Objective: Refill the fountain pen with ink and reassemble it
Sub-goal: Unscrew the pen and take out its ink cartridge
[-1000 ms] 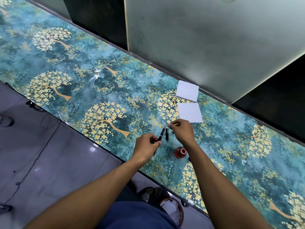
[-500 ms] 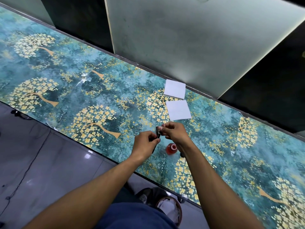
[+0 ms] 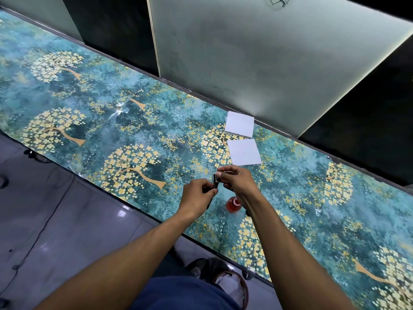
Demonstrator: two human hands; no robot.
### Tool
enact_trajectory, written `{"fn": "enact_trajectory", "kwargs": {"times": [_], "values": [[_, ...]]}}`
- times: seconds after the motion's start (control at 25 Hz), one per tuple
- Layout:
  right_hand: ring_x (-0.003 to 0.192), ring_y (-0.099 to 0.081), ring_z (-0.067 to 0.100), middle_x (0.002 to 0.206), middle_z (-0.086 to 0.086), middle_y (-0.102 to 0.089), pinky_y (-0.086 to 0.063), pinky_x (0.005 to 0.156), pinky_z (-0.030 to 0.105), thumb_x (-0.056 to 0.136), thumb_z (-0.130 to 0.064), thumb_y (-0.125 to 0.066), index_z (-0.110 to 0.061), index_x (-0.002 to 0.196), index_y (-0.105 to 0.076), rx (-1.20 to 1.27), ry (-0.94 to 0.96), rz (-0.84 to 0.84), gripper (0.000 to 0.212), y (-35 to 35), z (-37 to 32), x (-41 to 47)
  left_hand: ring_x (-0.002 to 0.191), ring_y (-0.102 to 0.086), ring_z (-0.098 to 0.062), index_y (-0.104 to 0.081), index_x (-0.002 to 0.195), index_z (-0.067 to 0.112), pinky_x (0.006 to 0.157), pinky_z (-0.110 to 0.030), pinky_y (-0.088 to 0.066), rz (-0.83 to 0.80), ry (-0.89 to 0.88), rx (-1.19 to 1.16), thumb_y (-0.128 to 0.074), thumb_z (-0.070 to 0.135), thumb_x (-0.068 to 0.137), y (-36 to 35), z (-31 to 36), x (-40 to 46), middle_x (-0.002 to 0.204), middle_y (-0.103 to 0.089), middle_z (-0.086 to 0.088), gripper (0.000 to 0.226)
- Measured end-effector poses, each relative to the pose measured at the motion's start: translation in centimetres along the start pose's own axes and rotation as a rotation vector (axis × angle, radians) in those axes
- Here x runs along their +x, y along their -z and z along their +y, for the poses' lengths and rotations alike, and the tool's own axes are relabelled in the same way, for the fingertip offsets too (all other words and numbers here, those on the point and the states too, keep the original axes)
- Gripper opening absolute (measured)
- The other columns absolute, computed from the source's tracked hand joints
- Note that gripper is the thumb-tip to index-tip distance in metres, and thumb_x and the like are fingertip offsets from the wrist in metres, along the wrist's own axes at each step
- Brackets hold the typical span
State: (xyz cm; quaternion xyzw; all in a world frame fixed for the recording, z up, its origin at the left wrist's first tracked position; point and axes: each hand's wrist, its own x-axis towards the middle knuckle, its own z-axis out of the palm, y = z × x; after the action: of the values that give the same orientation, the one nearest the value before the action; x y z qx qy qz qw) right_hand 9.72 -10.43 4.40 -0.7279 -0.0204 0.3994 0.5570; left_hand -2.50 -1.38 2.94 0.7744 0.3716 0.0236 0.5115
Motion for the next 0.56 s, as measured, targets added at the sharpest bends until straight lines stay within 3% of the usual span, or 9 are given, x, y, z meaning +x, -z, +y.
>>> {"fn": "enact_trajectory", "kwargs": {"times": [0.2, 0.36, 0.56], "values": [[0.079, -0.070, 0.016, 0.088, 0.006, -0.074, -0.047, 0.071, 0.029, 0.084, -0.004, -0.076, -0.013, 0.098, -0.070, 0.006, 0.009, 0.070, 0.017, 0.7, -0.3, 1.4, 0.078, -0.067, -0.004, -0.075, 0.088, 0.014, 0.076, -0.023, -0.053, -0.006, 0.030, -0.007, -0.076, 0.027, 0.084, 0.3, -0.6, -0.4, 0.083, -0.074, 0.004, 0.014], [0.078, -0.068, 0.023, 0.087, 0.009, -0.072, -0.045, 0.058, 0.030, 0.077, -0.003, -0.077, -0.013, 0.100, -0.067, -0.454, 0.042, 0.178, 0.027, 0.8, 0.2, 3.6, 0.079, -0.068, -0.007, -0.075, 0.088, 0.015, 0.076, -0.023, -0.054, 0.016, 0.054, -0.004, -0.078, 0.030, 0.082, 0.9, -1.6, -0.5, 0.083, -0.074, 0.004, 0.017], [0.072, -0.063, 0.029, 0.095, 0.015, -0.065, -0.046, 0.057, 0.031, 0.077, -0.007, -0.070, -0.019, 0.098, -0.059, -0.895, 0.016, 0.177, 0.027, 0.3, 2.5, 6.0, 0.075, -0.065, -0.001, -0.074, 0.087, 0.015, 0.068, -0.016, -0.048, 0.006, 0.055, -0.023, -0.076, 0.030, 0.083, 1.7, -2.0, -0.2, 0.082, -0.072, 0.006, 0.015]]}}
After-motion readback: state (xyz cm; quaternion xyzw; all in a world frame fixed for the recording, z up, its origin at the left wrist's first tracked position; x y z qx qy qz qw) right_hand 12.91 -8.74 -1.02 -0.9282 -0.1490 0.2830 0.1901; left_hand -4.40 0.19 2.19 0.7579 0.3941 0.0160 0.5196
